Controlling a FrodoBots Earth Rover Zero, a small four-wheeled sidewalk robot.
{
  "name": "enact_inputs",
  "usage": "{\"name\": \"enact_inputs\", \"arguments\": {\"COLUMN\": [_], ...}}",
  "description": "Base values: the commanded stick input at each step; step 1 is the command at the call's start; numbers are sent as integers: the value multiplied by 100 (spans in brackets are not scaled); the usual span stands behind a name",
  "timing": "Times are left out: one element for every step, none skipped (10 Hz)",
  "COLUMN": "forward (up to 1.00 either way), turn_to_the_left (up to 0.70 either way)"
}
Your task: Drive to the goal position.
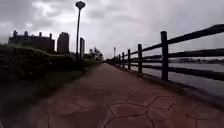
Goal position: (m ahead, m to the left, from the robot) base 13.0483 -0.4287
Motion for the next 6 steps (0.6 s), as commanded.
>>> {"name": "enact_inputs", "arguments": {"forward": [100, 100, 100, 100, 100, 100], "turn_to_the_left": [0, 0, 0, 0, 0, 0]}}
